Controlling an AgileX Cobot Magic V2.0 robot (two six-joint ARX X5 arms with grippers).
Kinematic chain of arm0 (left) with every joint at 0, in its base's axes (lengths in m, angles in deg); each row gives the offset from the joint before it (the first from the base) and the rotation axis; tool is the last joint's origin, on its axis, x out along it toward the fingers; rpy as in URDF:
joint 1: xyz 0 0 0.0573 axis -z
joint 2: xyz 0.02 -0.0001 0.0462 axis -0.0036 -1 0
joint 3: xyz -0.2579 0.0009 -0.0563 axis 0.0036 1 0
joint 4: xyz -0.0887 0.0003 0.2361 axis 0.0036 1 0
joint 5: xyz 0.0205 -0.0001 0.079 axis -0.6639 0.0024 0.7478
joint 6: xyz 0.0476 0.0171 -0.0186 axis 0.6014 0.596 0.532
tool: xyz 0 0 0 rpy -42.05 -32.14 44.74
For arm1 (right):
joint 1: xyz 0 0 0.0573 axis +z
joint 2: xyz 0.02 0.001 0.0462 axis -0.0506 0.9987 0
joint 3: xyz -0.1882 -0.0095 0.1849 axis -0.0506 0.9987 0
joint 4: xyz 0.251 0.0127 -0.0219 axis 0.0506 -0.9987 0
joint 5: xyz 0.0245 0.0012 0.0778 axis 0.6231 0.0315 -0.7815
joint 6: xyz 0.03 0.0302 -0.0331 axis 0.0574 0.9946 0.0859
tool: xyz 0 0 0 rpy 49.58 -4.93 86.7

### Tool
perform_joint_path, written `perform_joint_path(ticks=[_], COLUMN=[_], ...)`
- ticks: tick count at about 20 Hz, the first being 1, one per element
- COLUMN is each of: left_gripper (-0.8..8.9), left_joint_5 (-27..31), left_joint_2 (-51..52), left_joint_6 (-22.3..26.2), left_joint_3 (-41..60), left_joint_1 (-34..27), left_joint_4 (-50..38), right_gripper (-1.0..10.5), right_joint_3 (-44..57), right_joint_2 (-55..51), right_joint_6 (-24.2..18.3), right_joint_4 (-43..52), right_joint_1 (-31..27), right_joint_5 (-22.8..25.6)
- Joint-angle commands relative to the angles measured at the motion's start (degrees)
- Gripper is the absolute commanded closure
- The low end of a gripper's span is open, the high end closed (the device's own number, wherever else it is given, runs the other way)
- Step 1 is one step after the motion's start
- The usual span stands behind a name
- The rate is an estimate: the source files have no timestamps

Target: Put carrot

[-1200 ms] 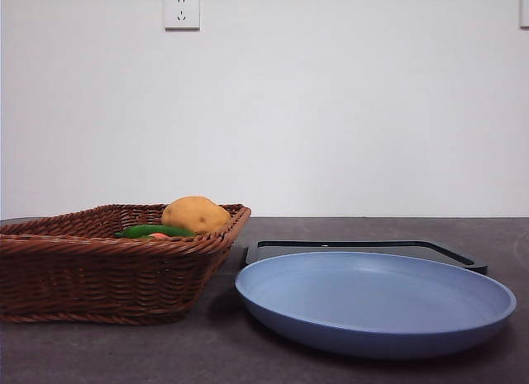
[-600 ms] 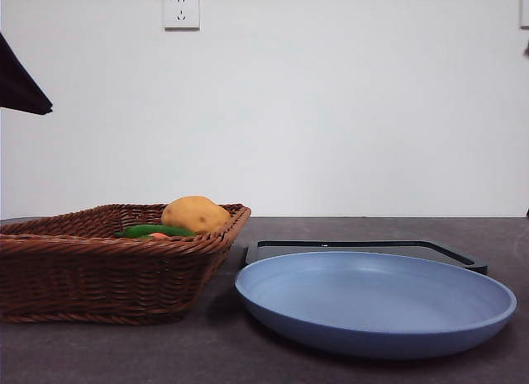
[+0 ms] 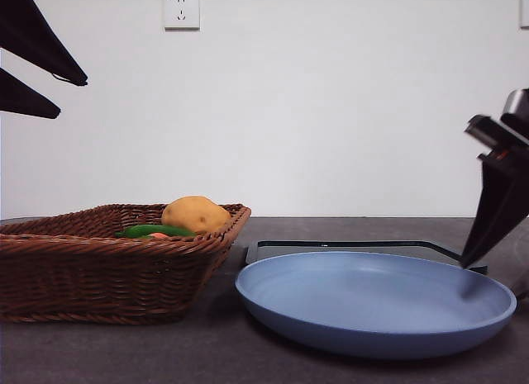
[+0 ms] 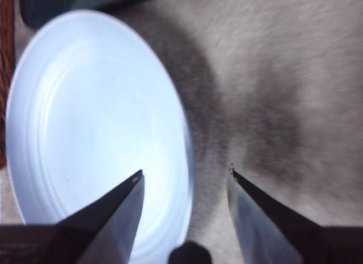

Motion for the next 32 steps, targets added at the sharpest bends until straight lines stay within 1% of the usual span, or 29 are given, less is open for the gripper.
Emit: perform_joint_path(ticks=[1, 3, 4, 6, 7, 8, 9, 12, 13, 15, 19, 24, 26, 30, 32], left_gripper=[5.62, 5.62, 5.62, 5.62, 5.33, 4.85, 4.50, 4.50, 4.50, 4.51, 4.52, 4.52, 4.52, 4.52, 4.52], left_joint_5=[0.0, 0.0, -0.1, 0.0, 0.0, -0.1, -0.1, 0.8, 2.5, 5.8, 10.6, 11.0, 11.2, 12.6, 13.6], left_joint_2=[-0.3, -0.3, -0.3, -0.3, -0.3, -0.3, -0.3, -0.4, -0.9, -3.0, -11.7, -28.2, -33.9, -42.3, -44.4], left_joint_6=[0.2, 0.2, 0.2, -0.3, -2.6, -4.4, -5.4, -6.4, -8.7, -11.3, -13.5, -13.5, -13.5, -13.5, -13.5], left_joint_3=[-0.6, -0.6, -0.6, -0.6, -0.6, -0.6, -0.6, -0.6, -0.7, -1.5, -6.5, -15.6, -18.9, -25.2, -26.9], left_joint_1=[0.3, 0.3, 0.3, 0.3, 0.3, 0.3, 0.4, 1.8, 2.5, 4.3, 7.7, 10.4, 10.4, 10.5, 10.6], left_joint_4=[-0.5, -0.5, -0.5, -0.5, -0.5, -0.6, -0.8, -1.0, -0.9, -0.7, 3.2, 10.9, 12.5, 15.8, 16.4], right_gripper=[8.0, 9.1, 9.5, 9.4, 9.4, 9.4, 9.4, 9.4, 9.4, 9.4, 9.4, 9.4, 9.4, 9.4, 9.4], right_joint_3=[-0.8, -0.8, -0.8, -0.8, -0.8, -0.8, -0.8, -0.8, -0.8, -0.8, -0.8, -0.8, -0.8, -0.8, -0.8], right_joint_2=[2.2, 2.7, 2.7, 2.7, 2.7, 2.6, 2.5, 1.2, 0.1, -2.2, -6.6, -9.6, -9.9, -9.9, -9.9], right_joint_6=[1.1, 1.1, 1.1, 1.1, 1.1, 1.1, 1.2, 1.6, 1.5, 1.5, 1.5, 1.4, 1.3, 0.7, 0.4], right_joint_4=[1.2, 1.2, 1.2, 1.2, 1.2, 1.2, 1.1, -0.3, -1.2, -2.9, -3.9, -4.0, -4.1, -4.1, -4.1], right_joint_1=[1.1, 1.3, 1.3, 1.1, 1.1, 1.1, 1.1, 1.1, 1.1, 1.1, 1.1, 1.1, 1.1, 1.1, 1.1], right_joint_5=[0.0, 0.3, 0.5, 0.5, 0.4, 0.3, 0.1, 0.1, 0.1, 0.2, 0.2, 0.2, 0.2, 0.2, 0.2])
